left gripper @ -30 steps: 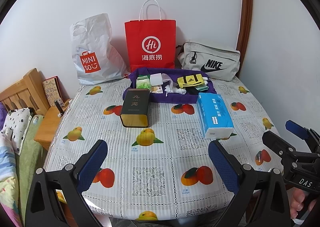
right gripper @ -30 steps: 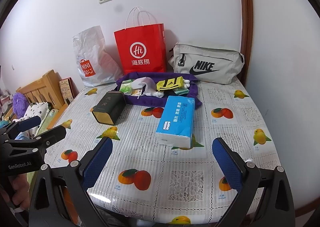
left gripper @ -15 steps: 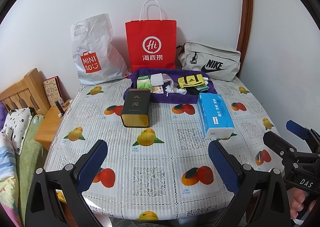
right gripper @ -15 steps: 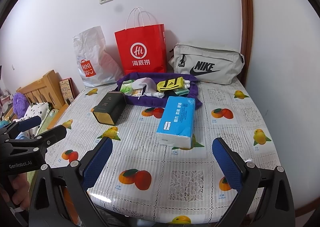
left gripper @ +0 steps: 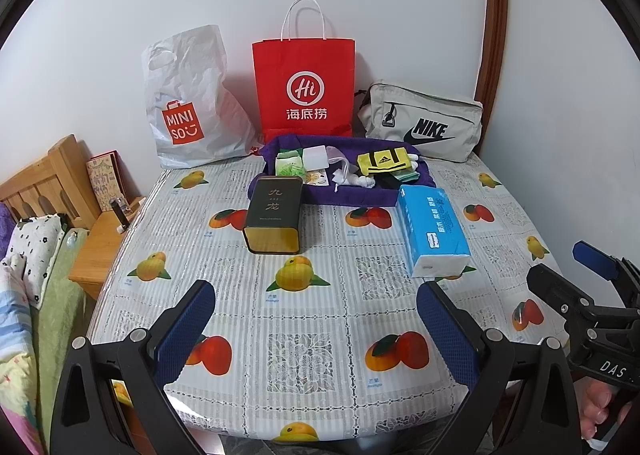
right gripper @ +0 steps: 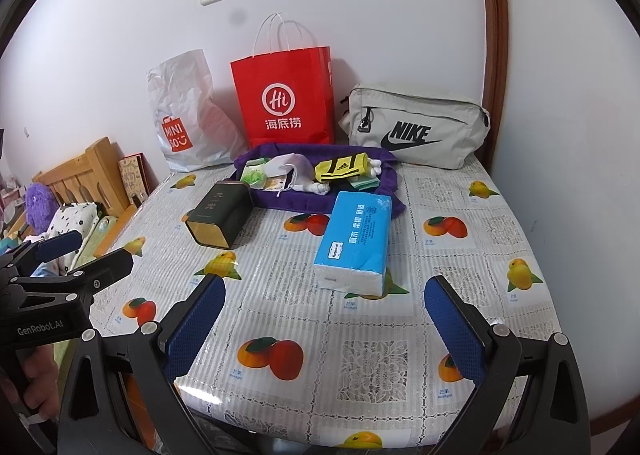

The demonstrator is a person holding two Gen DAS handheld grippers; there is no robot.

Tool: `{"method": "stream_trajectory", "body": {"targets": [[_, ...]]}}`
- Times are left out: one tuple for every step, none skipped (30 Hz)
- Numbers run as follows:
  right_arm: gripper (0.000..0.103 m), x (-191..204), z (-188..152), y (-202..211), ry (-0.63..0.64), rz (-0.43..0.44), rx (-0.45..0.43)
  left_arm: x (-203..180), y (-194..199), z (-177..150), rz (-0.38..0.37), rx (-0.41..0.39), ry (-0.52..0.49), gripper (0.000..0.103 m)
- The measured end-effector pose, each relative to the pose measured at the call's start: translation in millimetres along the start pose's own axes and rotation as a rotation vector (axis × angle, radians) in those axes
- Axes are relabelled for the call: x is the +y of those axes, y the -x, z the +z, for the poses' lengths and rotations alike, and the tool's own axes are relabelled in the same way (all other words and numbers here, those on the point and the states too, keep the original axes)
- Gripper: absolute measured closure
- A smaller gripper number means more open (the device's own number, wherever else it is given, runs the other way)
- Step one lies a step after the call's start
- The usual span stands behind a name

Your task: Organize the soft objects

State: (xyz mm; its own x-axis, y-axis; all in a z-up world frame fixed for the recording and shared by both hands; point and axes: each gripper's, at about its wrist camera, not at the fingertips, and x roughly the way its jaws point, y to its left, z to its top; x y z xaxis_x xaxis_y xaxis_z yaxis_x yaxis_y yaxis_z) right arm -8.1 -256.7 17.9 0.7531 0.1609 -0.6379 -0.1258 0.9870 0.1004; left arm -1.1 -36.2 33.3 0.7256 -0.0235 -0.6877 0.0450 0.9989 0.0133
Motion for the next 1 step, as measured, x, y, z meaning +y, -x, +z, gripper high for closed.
{"method": "stream_trajectory", "body": {"targets": [[0.004,0.1,0.0,0.3,0.001,0.0,-0.001,0.1,-0.1,0.4,0.001,-0.001,0.001,0.001]]}}
